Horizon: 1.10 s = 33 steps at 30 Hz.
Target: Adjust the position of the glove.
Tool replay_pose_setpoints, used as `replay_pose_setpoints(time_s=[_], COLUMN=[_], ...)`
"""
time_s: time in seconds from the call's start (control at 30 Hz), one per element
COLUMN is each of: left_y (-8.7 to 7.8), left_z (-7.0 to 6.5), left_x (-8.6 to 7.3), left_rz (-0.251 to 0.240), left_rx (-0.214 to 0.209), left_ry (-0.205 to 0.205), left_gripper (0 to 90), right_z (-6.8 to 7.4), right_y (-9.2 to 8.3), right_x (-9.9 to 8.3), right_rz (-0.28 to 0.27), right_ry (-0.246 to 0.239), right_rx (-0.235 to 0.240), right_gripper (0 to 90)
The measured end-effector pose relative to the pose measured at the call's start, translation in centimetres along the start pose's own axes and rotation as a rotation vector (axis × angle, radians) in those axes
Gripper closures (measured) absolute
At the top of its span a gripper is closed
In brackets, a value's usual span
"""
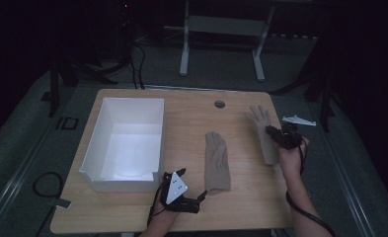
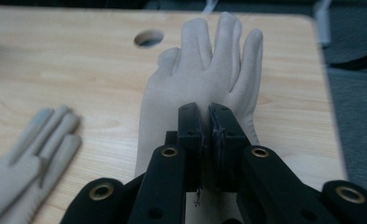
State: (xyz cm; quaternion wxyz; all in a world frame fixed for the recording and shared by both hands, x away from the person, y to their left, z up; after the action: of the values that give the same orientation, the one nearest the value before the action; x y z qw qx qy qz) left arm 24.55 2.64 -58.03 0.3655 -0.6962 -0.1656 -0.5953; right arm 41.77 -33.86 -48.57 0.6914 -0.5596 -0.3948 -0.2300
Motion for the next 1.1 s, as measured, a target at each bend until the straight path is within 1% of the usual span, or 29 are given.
replay_pose_setpoints(time_s=[0.03, 0.07, 0.1, 0.13, 0.17, 0.2, 0.23, 0.3, 0.33, 0.4, 0.47, 0.5, 0.63, 0.67, 0.7, 0.73, 0.8, 0.87, 0.93, 0.97, 1.03, 1.07, 1.1], left_y=[0.0, 0.0, 0.0, 0.0, 0.0, 0.0, 0.0, 0.0, 0.0, 0.0, 0.0, 0.0, 0.0, 0.0, 0.0, 0.0, 0.0, 0.0, 0.0, 0.0, 0.1, 0.1, 0.1], left_z=[0.0, 0.0, 0.0, 0.0, 0.0, 0.0, 0.0, 0.0, 0.0, 0.0, 0.0, 0.0, 0.0, 0.0, -0.1, 0.0, 0.0, 0.0, 0.0, 0.0, 0.0, 0.0, 0.0], left_x=[0.0, 0.0, 0.0, 0.0, 0.0, 0.0, 0.0, 0.0, 0.0, 0.0, 0.0, 0.0, 0.0, 0.0, 0.0, 0.0, 0.0, 0.0, 0.0, 0.0, 0.0, 0.0, 0.0], left_rz=[0.0, 0.0, 0.0, -0.002, -0.002, -0.002, -0.002, -0.002, -0.003, -0.002, -0.002, -0.001, 0.003, 0.003, 0.003, 0.004, 0.004, 0.004, 0.004, 0.004, 0.004, 0.004, 0.004], left_rx=[0.0, 0.0, 0.0, 0.001, 0.001, 0.001, 0.001, 0.0, 0.001, 0.0, -0.001, -0.001, 0.0, 0.0, 0.0, -0.001, -0.005, -0.006, -0.007, -0.007, -0.006, -0.007, -0.01], left_ry=[0.001, 0.001, 0.001, -0.001, -0.002, -0.002, 0.0, 0.0, -0.002, 0.0, 0.002, 0.003, 0.007, 0.007, 0.008, 0.008, 0.004, 0.001, 0.002, 0.003, 0.003, 0.005, 0.006], left_gripper=[0.3, 0.3, 0.3, 0.3, 0.3, 0.3, 0.2, 0.3, 0.3, 0.3, 0.3, 0.3, 0.3, 0.3, 0.3, 0.3, 0.3, 0.3, 0.3, 0.3, 0.3, 0.3, 0.3], right_z=[0.2, 0.2, 0.5, 0.6, 0.7, 0.9, 0.9, 0.9, 0.9, 0.9, 0.9, 0.8, 0.7, 0.7, 0.8, 0.8, 1.0, 1.2, 1.5, 1.6, 1.6, 1.5, 1.5], right_y=[-0.6, -0.6, -1.4, -2.2, -2.6, -3.1, -3.3, -4.0, -4.3, -4.9, -5.3, -5.5, -5.8, -5.9, -6.0, -6.0, -6.0, -5.8, -5.4, -5.2, -4.9, -4.7, -4.2], right_x=[0.0, 0.0, -0.1, -0.3, -0.5, -0.7, -0.8, -1.4, -1.7, -2.4, -3.1, -3.6, -5.3, -5.5, -6.0, -6.4, -7.1, -7.7, -8.2, -8.4, -8.6, -8.7, -9.0], right_rz=[-0.014, -0.014, -0.031, -0.042, -0.042, -0.034, -0.037, -0.029, -0.036, -0.042, -0.036, -0.037, -0.002, 0.003, 0.006, 0.011, 0.023, 0.034, 0.053, 0.059, 0.07, 0.07, 0.079], right_ry=[0.0, 0.0, 0.006, 0.026, 0.042, 0.031, 0.036, 0.061, 0.073, 0.085, 0.098, 0.113, 0.13, 0.128, 0.135, 0.144, 0.145, 0.15, 0.127, 0.121, 0.124, 0.124, 0.127], right_rx=[-0.012, -0.012, -0.037, -0.047, -0.048, -0.067, -0.072, -0.064, -0.066, -0.06, -0.067, -0.064, -0.089, -0.098, -0.097, -0.086, -0.089, -0.088, -0.108, -0.11, -0.114, -0.121, -0.135], right_gripper=[83.6, 83.6, 83.6, 83.6, 83.6, 83.6, 83.6, 83.6, 83.6, 83.5, 83.5, 83.5, 83.5, 83.4, 83.4, 83.4, 83.3, 83.3, 83.1, 83.1, 83.0, 82.9, 82.6])
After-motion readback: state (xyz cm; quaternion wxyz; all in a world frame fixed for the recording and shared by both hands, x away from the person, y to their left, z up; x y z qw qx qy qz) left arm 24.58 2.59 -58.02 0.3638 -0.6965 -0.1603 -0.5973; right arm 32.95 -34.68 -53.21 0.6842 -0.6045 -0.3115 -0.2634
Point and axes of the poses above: each handheld gripper's, and its own axes: y roughly forward along the jaws, x roughly out of its top, z roughly to its left, the point moved 1 cm from there along y, roughly forward along the jaws, and after that the axes turned 2 degrees about z, right-handed, at the moved point
